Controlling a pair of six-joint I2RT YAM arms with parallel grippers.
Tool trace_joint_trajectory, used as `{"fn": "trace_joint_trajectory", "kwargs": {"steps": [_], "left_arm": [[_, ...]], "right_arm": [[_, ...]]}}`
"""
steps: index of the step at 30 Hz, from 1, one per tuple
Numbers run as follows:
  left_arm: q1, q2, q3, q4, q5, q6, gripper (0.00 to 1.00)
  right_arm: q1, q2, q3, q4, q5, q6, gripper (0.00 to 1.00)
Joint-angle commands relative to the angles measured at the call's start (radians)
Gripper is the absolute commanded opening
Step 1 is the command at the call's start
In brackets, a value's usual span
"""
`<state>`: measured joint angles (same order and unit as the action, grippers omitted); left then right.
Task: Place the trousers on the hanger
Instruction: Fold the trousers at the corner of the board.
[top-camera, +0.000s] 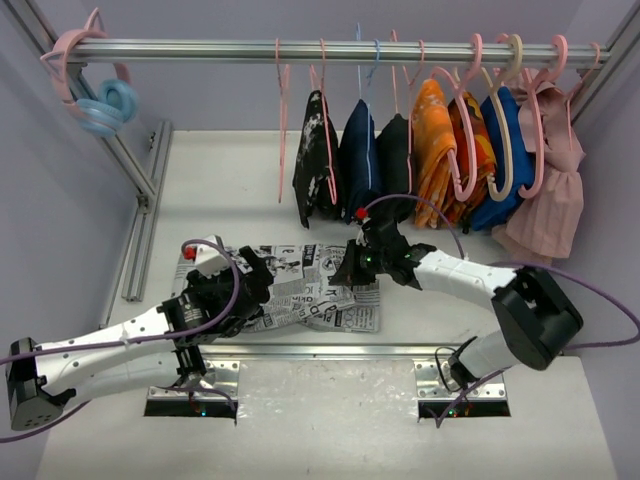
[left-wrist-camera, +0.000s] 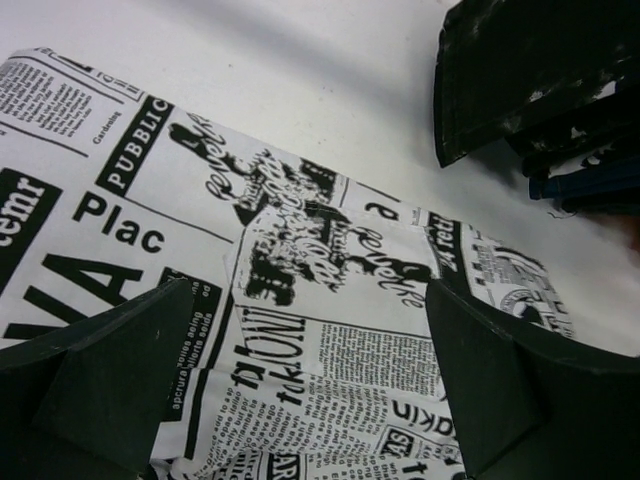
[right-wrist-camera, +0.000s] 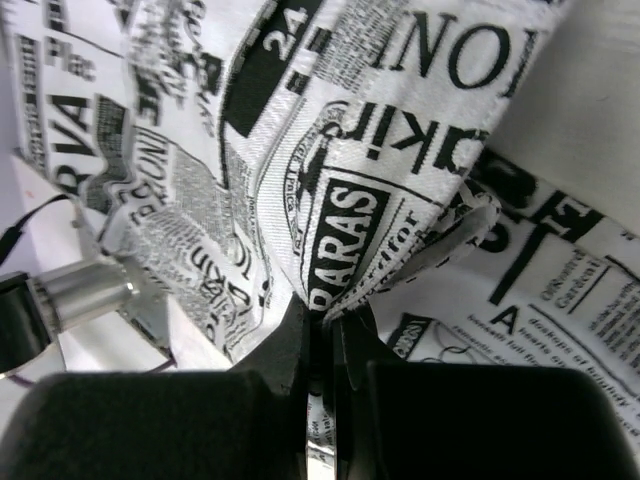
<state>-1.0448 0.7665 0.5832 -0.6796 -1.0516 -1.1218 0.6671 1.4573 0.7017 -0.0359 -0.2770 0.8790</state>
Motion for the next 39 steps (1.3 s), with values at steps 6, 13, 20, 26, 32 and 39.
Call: {"fn": "trace_joint_trajectory", "kwargs": {"steps": [6,13,20,26,32,39], "left_arm": [[0.011,0.148,0.083,-0.017,-0.062,-0.046,1.0],[0.012,0.247,0.132,0.036,-0.075,-0.004,1.0],[0.097,0.399,0.137,0.203,0.006,0.152,1.0],[0.211,0.573,0.183,0.328,0.147,0.247,1.0],[0.318,0.739,0.225,0.327,0.278,0.231,1.0],[0.43,0.856,0.16,0.465,0.526,0.269,0.85]], "right_arm": [[0.012,-0.409,-0.069,-0.173,0.217,0.016,0.0],[0.012,-0.655,-0.174,-0.332,0.293,0.004,0.0],[0.011,-0.82,-0.109,-0.569,0.403,-0.03,0.0],[0.011,-0.923,-0.088,-0.731,0.476,-0.047,0.0],[0.011,-0.899,-0.128,-0.778,0.493,-0.081,0.0],[0.011,-0.749,-0.148,-0.654,0.492,-0.129,0.0]]}}
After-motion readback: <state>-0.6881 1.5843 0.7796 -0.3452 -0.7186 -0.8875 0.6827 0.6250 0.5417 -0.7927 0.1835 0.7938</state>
